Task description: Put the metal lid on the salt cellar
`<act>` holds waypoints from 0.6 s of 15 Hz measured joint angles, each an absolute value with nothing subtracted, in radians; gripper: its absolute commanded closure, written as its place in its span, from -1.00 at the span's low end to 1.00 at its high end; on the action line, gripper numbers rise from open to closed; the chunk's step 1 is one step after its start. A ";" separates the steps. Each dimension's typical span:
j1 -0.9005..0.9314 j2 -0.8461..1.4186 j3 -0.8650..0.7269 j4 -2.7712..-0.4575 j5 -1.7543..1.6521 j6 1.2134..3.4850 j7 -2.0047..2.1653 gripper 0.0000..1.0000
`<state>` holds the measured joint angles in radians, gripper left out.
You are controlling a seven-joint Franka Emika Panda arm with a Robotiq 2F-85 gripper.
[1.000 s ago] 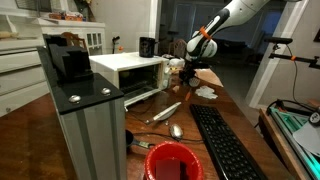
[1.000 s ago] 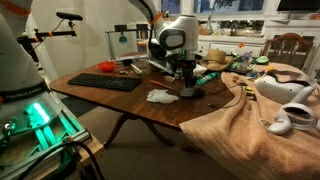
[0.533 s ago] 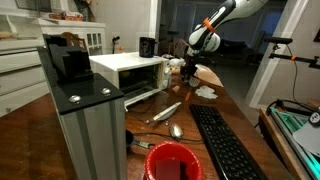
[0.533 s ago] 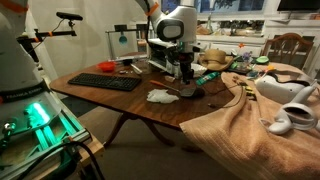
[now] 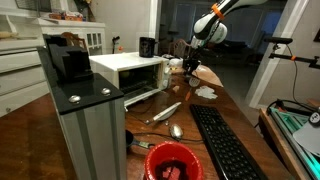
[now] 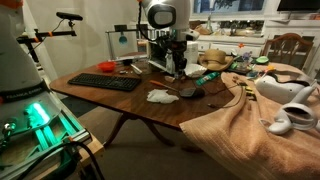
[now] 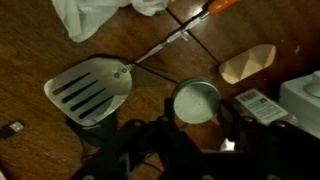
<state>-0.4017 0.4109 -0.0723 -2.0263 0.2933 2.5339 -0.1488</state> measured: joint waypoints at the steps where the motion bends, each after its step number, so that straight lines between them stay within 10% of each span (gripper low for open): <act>1: -0.395 0.398 -0.064 -2.029 0.300 2.526 -0.155 0.56; 9: -0.309 0.369 -0.041 -1.994 0.377 2.527 -0.110 0.56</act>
<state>-0.3091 0.3694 -0.0409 -1.9936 0.3765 2.5274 -0.1102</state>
